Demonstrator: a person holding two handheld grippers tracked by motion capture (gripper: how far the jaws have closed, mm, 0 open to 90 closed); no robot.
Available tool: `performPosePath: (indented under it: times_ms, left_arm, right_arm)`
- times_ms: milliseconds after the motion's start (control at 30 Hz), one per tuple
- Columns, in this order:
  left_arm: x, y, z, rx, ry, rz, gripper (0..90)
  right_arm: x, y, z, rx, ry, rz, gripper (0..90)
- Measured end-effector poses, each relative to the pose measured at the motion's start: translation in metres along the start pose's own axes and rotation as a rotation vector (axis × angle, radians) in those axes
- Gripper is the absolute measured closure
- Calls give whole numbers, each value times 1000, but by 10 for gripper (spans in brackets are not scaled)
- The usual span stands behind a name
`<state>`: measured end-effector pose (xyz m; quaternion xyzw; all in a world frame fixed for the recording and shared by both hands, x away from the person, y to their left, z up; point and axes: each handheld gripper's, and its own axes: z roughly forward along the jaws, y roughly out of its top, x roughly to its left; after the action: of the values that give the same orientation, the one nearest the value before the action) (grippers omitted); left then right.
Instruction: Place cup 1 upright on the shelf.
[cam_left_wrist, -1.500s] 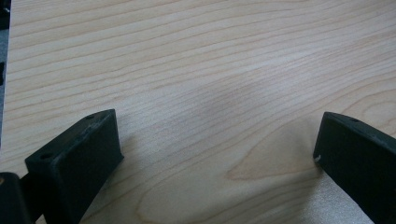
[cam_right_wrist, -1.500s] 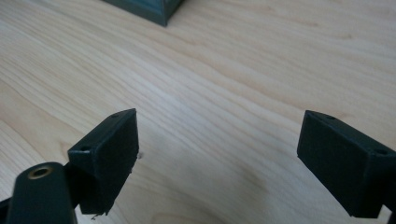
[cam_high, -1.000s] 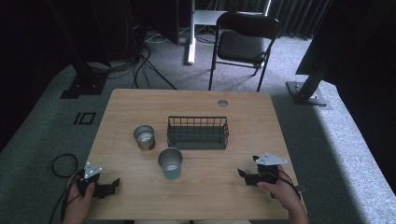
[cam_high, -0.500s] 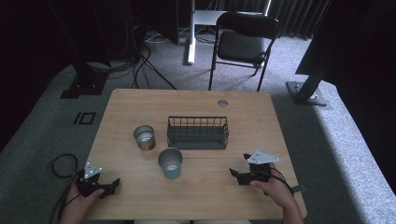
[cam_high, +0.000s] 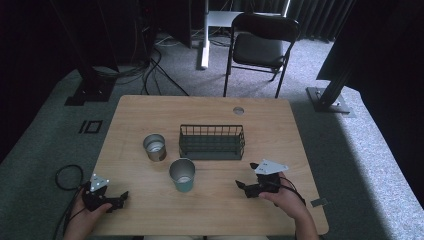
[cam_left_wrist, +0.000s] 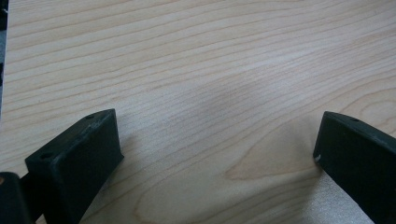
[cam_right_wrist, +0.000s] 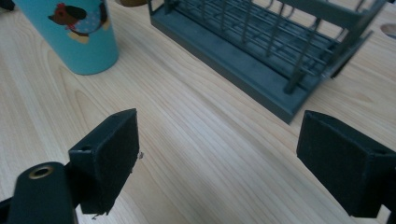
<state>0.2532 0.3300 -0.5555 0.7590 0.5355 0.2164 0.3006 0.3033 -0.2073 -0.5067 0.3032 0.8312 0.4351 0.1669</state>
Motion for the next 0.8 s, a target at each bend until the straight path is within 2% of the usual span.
performPosePath:
  times_ms: [800]
  left_arm:
    - [0,0,0,1,-2,3,13]
  right_arm:
    - [26,20,27,3,100,-72,129]
